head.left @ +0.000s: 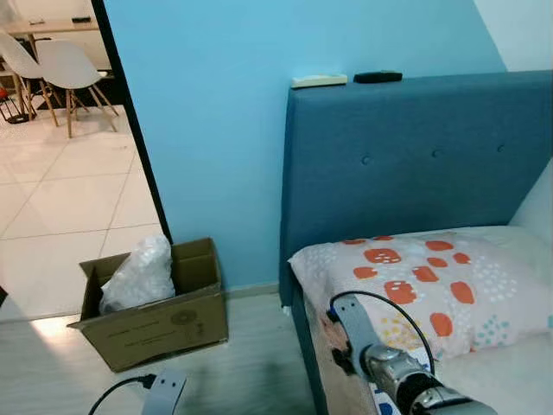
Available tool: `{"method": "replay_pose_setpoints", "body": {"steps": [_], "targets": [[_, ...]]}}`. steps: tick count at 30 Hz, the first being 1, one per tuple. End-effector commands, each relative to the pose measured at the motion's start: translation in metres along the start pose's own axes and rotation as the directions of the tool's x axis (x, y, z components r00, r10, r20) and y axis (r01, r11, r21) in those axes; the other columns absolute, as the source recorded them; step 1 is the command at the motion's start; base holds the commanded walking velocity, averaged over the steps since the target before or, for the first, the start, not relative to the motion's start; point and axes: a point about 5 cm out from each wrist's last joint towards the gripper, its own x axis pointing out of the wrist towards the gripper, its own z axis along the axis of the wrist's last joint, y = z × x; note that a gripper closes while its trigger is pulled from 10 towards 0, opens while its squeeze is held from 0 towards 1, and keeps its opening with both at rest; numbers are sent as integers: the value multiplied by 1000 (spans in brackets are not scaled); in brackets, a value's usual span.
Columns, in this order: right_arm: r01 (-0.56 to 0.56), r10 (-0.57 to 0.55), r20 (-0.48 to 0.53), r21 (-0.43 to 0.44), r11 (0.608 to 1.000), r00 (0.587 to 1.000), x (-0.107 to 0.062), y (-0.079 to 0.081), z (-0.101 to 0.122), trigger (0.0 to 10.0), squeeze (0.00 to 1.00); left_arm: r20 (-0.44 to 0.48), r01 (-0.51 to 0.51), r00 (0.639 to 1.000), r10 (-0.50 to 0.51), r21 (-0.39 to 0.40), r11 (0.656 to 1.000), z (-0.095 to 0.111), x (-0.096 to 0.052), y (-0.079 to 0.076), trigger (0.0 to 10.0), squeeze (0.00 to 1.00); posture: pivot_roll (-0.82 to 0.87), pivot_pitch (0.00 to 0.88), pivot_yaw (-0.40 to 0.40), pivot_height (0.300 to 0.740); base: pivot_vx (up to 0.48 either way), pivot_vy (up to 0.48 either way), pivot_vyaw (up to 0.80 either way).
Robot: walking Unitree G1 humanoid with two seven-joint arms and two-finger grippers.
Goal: Clean up the room
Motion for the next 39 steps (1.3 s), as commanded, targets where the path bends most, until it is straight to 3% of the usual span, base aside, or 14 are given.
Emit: {"method": "replay_pose_setpoints", "body": {"steps": [1, 4, 6, 8, 11, 13, 15, 19, 24, 27, 31, 35, 39], "targets": [[14, -14, -1, -3, 1000, 1000, -1, -4, 2, 10000, 0, -10, -7, 1000, 7, 0, 1000, -3, -1, 5, 10000, 0, 3, 17, 7, 626, 0, 0, 0], [17, -17, 34, -13, 1000, 999, -5, -19, 18, 10000, 0, -17, -1, 1000, 1, 6, 1000, -5, -1, 5, 10000, 0, -2, 21, 14, 606, 0, 0, 0], [17, -17, 34, -13, 1000, 999, -5, -19, 18, 10000, 0, -17, -1, 1000, 1, 6, 1000, -5, -1, 5, 10000, 0, -2, 21, 14, 606, 0, 0, 0], [-75, 79, 19, -157, 985, 997, -10, -24, 25, 10000, 0, -19, 6, 1000, -6, 10, 1000, -6, -1, 3, 10000, 0, -1, 20, 14, 596, 0, 0, 0], [-126, 127, -10, -226, 966, 992, -12, -25, 25, 10000, 0, -19, 8, 1000, -8, 10, 1000, -6, -1, 2, 10000, 0, -1, 20, 14, 596, 0, 0, 0], [-235, 219, -86, -366, 900, 972, -24, -36, 21, 10000, 0, -13, 11, 1000, -11, 6, 1000, -5, -1, 2, 10000, 0, 2, 21, 12, 596, 0, 0, 0], [-301, 267, -139, -436, 848, 954, -38, -44, 19, 10000, 0, -9, 14, 1000, -14, 2, 1000, -3, -1, 2, 10000, 0, -3, 21, 11, 596, 0, 0, 0], [-318, 286, -140, -442, 839, 948, -53, -54, 21, 10000, 0, -7, 17, 1000, -17, 3, 1000, -3, -1, 1, 10000, 0, -6, 21, 10, 596, 0, 0, 0], [-419, 381, -176, -428, 801, 908, -69, -54, 14, 10000, 0, -10, 20, 1000, -20, 7, 1000, -4, -1, 1, 10000, 0, -13, 21, 7, 596, 0, 0, 0], [-498, 417, -273, -441, 746, 867, -88, -57, -1, 10000, 0, -13, 26, 1000, -25, 9, 1000, -5, -1, 0, 10000, 0, -19, 20, 0, 596, 0, 0, 0], [-539, 417, -345, -457, 708, 841, -104, -59, -8, 10000, 0, -16, 29, 999, -29, 11, 1000, -6, -1, -1, 10000, 0, -22, 18, -1, 596, 0, 0, 0], [-570, 407, -410, -454, 685, 816, -112, -60, -17, 10000, 0, -18, 31, 999, -31, 13, 999, -7, -1, -1, 10000, 0, -22, 17, -3, 596, 0, 0, 0], [-563, 363, -457, -450, 693, 812, -110, -61, -28, 10000, 0, -18, 31, 999, -31, 15, 999, -7, -1, -2, 10000, 0, -22, 16, -3, 596, 0, 0, 0]]}}
